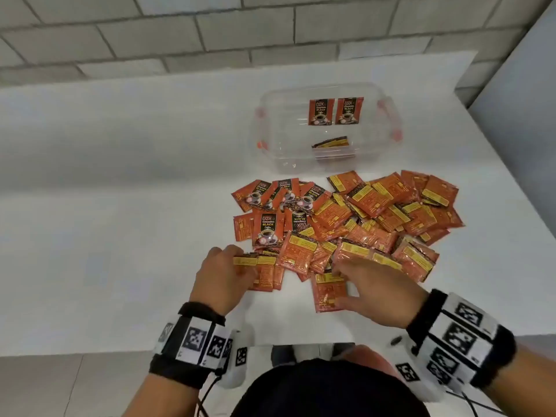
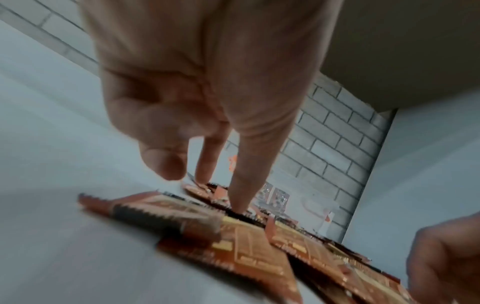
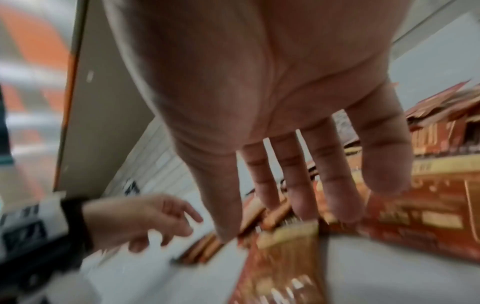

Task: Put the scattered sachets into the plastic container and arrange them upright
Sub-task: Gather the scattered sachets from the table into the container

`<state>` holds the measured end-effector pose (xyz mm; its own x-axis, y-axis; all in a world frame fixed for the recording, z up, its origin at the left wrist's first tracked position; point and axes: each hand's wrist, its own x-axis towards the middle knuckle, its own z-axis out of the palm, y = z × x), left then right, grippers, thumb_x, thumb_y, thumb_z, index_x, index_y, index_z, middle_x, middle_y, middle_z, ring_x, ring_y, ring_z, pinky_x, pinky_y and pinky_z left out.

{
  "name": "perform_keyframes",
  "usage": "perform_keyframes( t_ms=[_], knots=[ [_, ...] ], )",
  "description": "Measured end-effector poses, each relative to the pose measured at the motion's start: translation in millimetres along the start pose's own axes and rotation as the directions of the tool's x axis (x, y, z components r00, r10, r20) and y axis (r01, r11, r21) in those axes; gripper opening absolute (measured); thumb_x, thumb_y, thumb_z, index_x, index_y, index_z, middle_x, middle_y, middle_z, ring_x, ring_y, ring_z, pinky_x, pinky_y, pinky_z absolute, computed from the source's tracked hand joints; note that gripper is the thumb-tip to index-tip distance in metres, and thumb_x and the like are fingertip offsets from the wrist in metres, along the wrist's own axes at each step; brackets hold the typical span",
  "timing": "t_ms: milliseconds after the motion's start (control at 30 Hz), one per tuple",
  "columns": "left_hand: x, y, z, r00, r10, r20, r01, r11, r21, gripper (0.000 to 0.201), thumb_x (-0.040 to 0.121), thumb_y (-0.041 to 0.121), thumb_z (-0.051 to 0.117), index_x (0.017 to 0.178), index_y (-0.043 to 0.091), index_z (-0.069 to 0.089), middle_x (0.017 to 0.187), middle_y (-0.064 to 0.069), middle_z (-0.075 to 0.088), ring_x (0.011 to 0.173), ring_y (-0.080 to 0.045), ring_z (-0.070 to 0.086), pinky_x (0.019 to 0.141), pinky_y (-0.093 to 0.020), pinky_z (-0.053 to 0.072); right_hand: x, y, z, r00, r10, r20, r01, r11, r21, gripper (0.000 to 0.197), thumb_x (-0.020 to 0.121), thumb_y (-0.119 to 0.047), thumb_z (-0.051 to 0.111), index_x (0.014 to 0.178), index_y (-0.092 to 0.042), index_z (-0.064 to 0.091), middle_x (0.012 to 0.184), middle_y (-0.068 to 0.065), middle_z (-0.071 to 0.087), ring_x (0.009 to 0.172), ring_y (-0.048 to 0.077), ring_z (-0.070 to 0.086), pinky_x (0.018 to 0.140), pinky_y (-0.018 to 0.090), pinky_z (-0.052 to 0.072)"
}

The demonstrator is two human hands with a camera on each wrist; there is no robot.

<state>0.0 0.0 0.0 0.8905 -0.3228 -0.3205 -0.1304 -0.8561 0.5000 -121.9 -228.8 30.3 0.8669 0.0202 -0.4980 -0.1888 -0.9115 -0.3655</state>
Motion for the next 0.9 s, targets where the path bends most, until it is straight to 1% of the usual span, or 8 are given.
perform_keyframes(
  t_ms=[167,333,467,567,633,767,833,900],
  knots=[
    [-1,-5,7,0.998,-0.049,0.031,0.047,0.998,0.040,0.062,0.084,0.031,0.070,0.140,0.019,0.045,0.119,-0.006,0.042,0.092,-0.021,0.058,0.094,-0.031,0.046,19,1,8,0.999,-0.032,0.018,0.034,0.991,-0.130,0.059,0.088,-0.045,0.059,0.137,-0.024,0.033,0.134,-0.003,0.041,0.109,0.015,0.052,0.082,0.031,0.048],
    [3,1,13,0.990,-0.141,-0.009,0.140,0.990,-0.008,0.065,0.076,0.033,0.079,0.131,0.014,0.050,0.113,-0.004,0.040,0.094,-0.021,0.055,0.097,-0.033,0.045,26,12,10,0.994,-0.103,0.042,0.110,0.976,-0.190,0.061,0.087,-0.045,0.061,0.136,-0.020,0.035,0.137,0.002,0.036,0.122,0.020,0.041,0.093,0.035,0.046],
    [4,1,14,0.974,-0.198,-0.109,0.201,0.979,0.022,0.062,0.068,0.043,0.083,0.114,0.015,0.053,0.110,-0.006,0.045,0.104,-0.025,0.048,0.090,-0.035,0.044,28,17,-1,0.988,-0.148,0.053,0.154,0.977,-0.146,0.047,0.085,-0.035,0.066,0.120,-0.019,0.040,0.125,0.002,0.042,0.116,0.020,0.041,0.089,0.032,0.043],
    [1,3,13,0.969,-0.228,-0.091,0.219,0.971,-0.098,0.054,0.069,0.035,0.084,0.103,0.014,0.048,0.100,-0.004,0.055,0.092,-0.022,0.056,0.079,-0.033,0.048,29,18,-9,0.984,-0.173,0.050,0.175,0.984,-0.022,0.030,0.094,-0.030,0.056,0.116,-0.021,0.039,0.118,-0.001,0.054,0.098,0.019,0.054,0.076,0.032,0.046],
    [-3,1,11,0.970,-0.240,-0.038,0.226,0.949,-0.220,0.050,0.071,0.029,0.084,0.100,0.015,0.046,0.095,-0.003,0.061,0.084,-0.020,0.060,0.076,-0.033,0.053,28,17,-15,0.980,-0.194,0.047,0.192,0.980,0.050,0.027,0.099,-0.034,0.046,0.123,-0.022,0.040,0.122,0.000,0.055,0.096,0.017,0.057,0.073,0.029,0.044],
    [-11,-1,1,0.986,-0.169,0.003,0.160,0.924,-0.347,0.050,0.071,0.025,0.084,0.104,0.021,0.047,0.094,0.001,0.065,0.081,-0.012,0.064,0.071,-0.028,0.055,31,8,-33,0.975,-0.195,0.103,0.180,0.973,0.145,0.056,0.097,-0.028,0.051,0.146,-0.024,0.023,0.147,0.003,0.040,0.132,0.019,0.041,0.103,0.030,0.037],
    [-10,3,0,0.992,-0.118,0.048,0.128,0.930,-0.344,0.058,0.070,0.022,0.084,0.115,0.026,0.048,0.102,0.001,0.065,0.085,-0.014,0.066,0.078,-0.032,0.057,40,0,-39,0.981,-0.179,0.070,0.165,0.972,0.164,0.066,0.096,-0.029,0.054,0.150,-0.025,0.016,0.149,0.005,0.037,0.134,0.021,0.040,0.104,0.030,0.035],
    [-6,7,3,0.994,-0.085,0.075,0.100,0.968,-0.228,0.071,0.072,0.022,0.083,0.131,0.027,0.044,0.112,-0.001,0.064,0.091,-0.015,0.064,0.085,-0.030,0.053,52,-10,-39,0.988,-0.144,0.057,0.135,0.982,0.134,0.070,0.095,-0.029,0.055,0.151,-0.022,0.013,0.147,0.008,0.040,0.131,0.024,0.043,0.103,0.031,0.037]
  ],
)
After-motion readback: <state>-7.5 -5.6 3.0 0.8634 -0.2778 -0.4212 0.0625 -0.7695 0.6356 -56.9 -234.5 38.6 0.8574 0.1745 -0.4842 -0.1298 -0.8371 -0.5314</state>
